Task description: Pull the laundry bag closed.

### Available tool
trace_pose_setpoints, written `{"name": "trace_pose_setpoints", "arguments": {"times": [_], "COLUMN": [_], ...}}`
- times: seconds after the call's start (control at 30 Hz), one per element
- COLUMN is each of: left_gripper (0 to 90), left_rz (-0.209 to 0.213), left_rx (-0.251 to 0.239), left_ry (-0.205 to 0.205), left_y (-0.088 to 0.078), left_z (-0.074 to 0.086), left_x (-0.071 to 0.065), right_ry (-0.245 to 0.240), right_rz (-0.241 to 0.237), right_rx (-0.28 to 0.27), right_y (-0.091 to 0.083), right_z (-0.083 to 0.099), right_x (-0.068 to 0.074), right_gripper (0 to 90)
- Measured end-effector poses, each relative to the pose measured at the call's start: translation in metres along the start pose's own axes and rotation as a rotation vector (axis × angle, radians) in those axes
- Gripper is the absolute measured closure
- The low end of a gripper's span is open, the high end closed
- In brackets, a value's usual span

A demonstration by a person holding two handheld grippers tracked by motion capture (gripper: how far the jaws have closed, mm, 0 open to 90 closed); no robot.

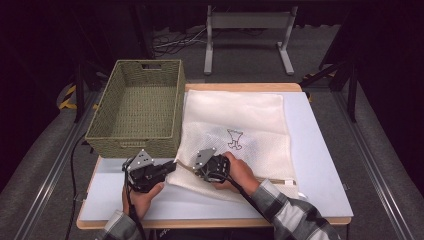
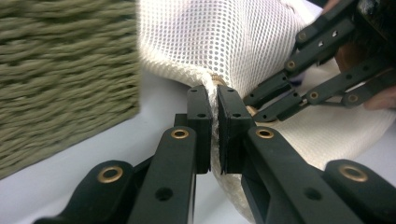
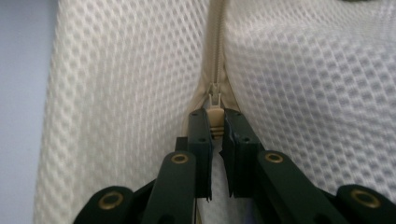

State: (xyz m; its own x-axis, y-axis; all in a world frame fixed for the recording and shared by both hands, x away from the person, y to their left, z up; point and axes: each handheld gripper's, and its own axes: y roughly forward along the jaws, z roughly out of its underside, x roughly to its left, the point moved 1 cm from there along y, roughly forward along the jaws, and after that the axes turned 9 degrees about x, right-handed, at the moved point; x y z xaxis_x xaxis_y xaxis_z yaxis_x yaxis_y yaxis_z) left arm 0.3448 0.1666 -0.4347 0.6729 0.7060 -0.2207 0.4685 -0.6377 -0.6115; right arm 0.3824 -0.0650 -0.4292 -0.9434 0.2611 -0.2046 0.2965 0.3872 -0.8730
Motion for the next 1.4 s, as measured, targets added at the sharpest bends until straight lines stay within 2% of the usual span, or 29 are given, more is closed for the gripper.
{"name": "trace_pose_setpoints", "arguments": {"times": [0.1,0.17,0.37,0.57,0.9,0.93,1.1,1.2,1.4], "left_gripper": [85.4,85.3,85.3,85.0,84.8,84.8,84.7,84.7,84.7], "left_rz": [-0.005,-0.015,-0.020,-0.048,-0.066,-0.059,-0.067,-0.069,-0.068], "left_rx": [0.009,0.013,0.032,0.052,0.082,0.084,0.087,0.083,0.085], "left_ry": [0.016,0.034,0.047,0.080,0.134,0.126,0.141,0.146,0.149], "left_y": [-0.001,0.000,0.001,0.002,0.001,0.002,0.001,0.000,0.001], "left_z": [0.000,0.000,0.002,0.003,0.005,0.005,0.005,0.004,0.004], "left_x": [-0.001,-0.003,-0.003,-0.005,-0.010,-0.011,-0.011,-0.009,-0.009], "right_ry": [0.018,0.016,0.022,0.013,0.005,0.006,0.014,0.019,0.024], "right_rz": [-0.014,-0.007,-0.009,-0.014,0.001,0.000,0.003,0.002,-0.001], "right_rx": [-0.008,0.005,0.016,0.023,0.034,0.033,0.030,0.052,0.060], "right_y": [-0.005,-0.006,-0.012,-0.020,-0.032,-0.033,-0.037,-0.037,-0.041], "right_z": [0.006,0.012,0.026,0.039,0.055,0.056,0.061,0.066,0.073], "right_x": [-0.004,-0.004,-0.005,-0.007,-0.007,-0.007,-0.008,-0.009,-0.010], "right_gripper": [82.3,82.3,82.3,82.2,82.2,82.2,82.2,82.3,82.2]}}
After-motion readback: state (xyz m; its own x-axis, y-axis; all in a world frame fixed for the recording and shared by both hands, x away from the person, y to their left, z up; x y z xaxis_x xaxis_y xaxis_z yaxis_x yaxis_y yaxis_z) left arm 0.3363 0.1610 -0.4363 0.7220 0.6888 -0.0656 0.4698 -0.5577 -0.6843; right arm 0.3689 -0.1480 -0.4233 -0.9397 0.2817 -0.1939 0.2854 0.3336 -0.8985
